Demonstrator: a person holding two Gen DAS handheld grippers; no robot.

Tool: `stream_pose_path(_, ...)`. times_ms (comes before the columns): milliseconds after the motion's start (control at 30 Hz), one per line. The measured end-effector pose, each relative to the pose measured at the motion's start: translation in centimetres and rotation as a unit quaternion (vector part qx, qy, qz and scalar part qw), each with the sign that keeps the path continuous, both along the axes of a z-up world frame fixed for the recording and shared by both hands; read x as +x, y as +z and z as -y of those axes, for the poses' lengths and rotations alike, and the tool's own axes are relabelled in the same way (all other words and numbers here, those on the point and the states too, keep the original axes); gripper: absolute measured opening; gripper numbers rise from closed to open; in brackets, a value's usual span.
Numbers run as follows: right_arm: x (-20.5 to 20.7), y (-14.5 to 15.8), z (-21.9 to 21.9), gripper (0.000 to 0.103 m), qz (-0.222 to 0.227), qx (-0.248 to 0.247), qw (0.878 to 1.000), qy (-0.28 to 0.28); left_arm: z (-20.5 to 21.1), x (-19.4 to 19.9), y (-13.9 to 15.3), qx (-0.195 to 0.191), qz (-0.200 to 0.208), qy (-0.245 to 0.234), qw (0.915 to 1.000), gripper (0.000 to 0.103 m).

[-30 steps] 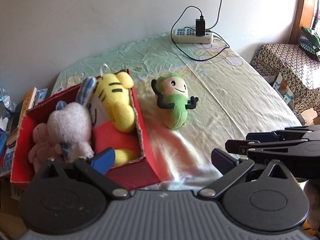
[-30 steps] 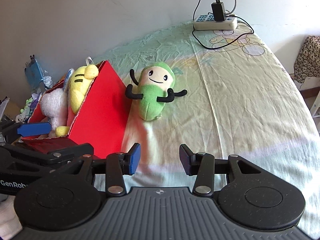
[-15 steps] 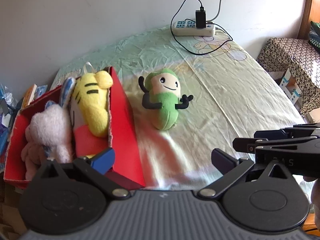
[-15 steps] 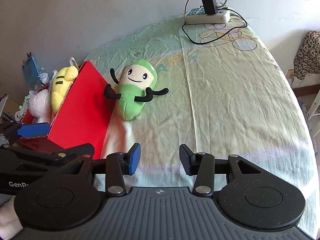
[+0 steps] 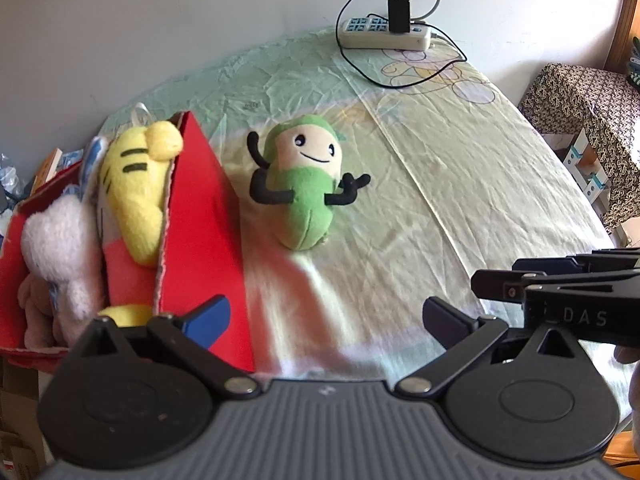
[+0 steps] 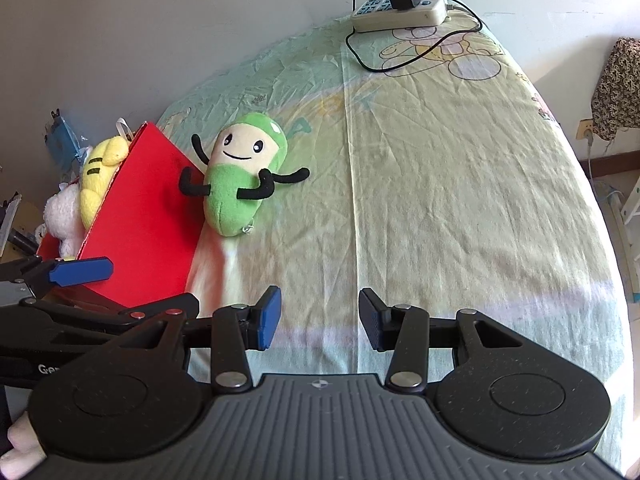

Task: Organize objects
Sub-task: 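Withdraw the right gripper and move it to the green bean plush, then close the right gripper on the green bean plush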

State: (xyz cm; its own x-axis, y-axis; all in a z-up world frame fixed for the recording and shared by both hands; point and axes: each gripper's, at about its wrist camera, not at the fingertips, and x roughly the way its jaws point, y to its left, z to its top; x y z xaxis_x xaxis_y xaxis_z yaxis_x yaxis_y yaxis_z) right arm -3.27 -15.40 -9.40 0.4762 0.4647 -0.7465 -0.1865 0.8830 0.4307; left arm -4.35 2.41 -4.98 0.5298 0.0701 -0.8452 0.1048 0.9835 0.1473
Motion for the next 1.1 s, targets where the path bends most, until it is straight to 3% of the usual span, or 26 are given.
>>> stream_pose_path(367,2.2,-1.3,1.4,0.047,-0.02,0.036,0.999,-0.001,1.0,1.0,-2.7,0.007,0.007,-0.018,0.9998,0.102)
stream_pose_path(733,6.4,-2.4,-0.7,0.046,-0.03,0.083,0.996,0.019,1.4,3.0,-5.7,0.029,0.023,-0.035,0.9987,0.101)
stream_pose_path(1100,11.0,-2.7,-3.5,0.047,-0.054,0.125,0.99,0.028,1.1,5.7,-6.9,0.042,0.049,-0.064,0.9959,0.101)
